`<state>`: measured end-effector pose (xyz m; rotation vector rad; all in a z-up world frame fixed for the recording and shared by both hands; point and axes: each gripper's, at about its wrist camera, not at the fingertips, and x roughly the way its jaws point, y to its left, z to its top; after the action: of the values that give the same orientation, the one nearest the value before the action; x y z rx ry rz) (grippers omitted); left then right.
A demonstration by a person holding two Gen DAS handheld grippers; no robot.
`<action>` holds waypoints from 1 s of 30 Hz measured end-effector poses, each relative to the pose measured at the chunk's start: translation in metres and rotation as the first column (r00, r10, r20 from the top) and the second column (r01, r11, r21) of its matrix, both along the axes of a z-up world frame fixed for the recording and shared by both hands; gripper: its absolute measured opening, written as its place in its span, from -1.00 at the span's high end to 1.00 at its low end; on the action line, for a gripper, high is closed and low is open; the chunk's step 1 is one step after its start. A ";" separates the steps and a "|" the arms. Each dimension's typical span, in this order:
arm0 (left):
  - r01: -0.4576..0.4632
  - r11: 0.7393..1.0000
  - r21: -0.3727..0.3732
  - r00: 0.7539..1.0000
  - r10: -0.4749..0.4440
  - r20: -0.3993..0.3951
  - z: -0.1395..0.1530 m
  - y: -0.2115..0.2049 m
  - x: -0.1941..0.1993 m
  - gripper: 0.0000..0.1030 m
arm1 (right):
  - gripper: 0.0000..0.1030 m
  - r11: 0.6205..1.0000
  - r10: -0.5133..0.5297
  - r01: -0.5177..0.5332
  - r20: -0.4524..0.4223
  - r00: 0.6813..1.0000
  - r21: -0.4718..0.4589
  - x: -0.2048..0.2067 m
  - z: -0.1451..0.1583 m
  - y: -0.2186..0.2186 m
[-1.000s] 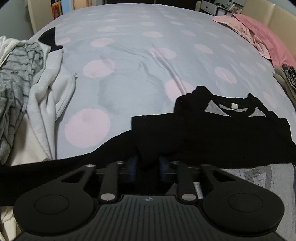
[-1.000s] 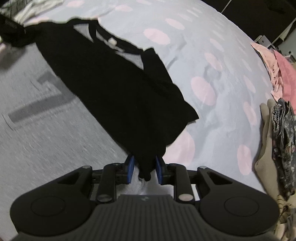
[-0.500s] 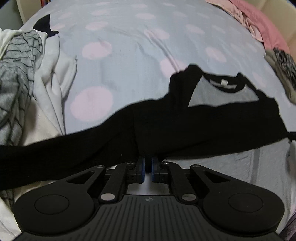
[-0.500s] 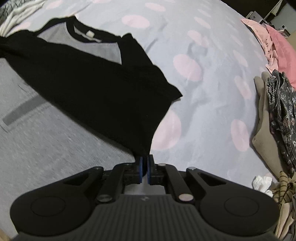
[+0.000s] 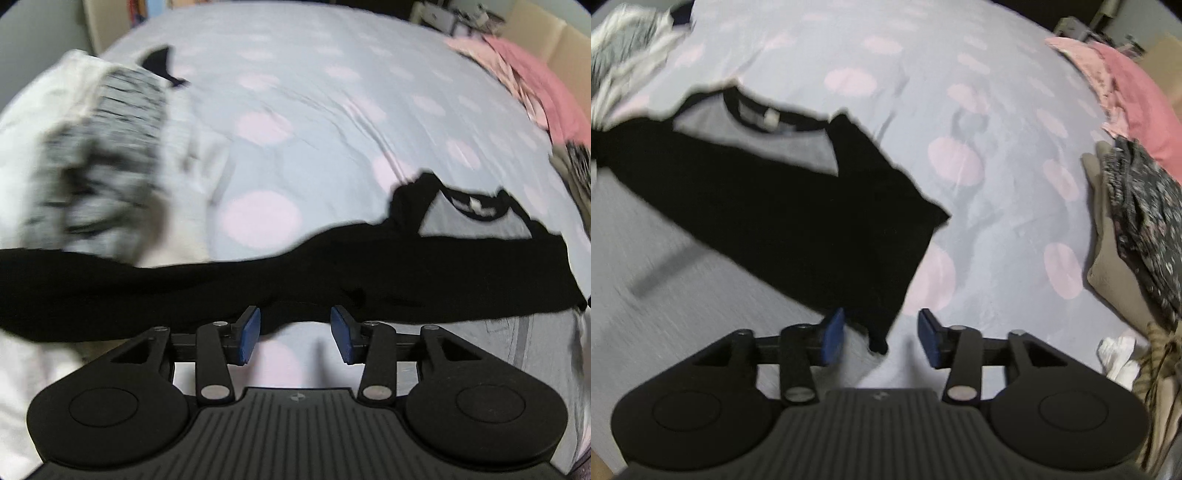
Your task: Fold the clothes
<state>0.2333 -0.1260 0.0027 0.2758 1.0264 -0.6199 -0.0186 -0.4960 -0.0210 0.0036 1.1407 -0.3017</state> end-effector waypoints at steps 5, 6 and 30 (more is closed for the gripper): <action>-0.088 0.995 -0.035 0.988 0.092 0.123 0.033 0.047 -0.001 0.14 | -0.15 0.999 -0.042 0.041 0.071 0.997 0.014 -0.001 0.020 0.013; -0.106 0.994 -0.039 0.982 0.111 0.150 0.039 0.056 -0.002 0.13 | -0.15 0.999 -0.046 0.044 0.075 0.996 0.023 -0.002 0.022 0.016; -0.319 0.943 0.097 0.898 0.268 0.349 0.034 0.149 0.042 0.82 | -0.21 1.000 -0.014 0.012 0.072 0.997 0.020 0.005 0.037 0.056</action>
<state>0.2753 0.0234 0.0369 0.3384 0.7680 -0.2073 -0.0141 -0.4404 0.0163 0.0386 1.0722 -0.3001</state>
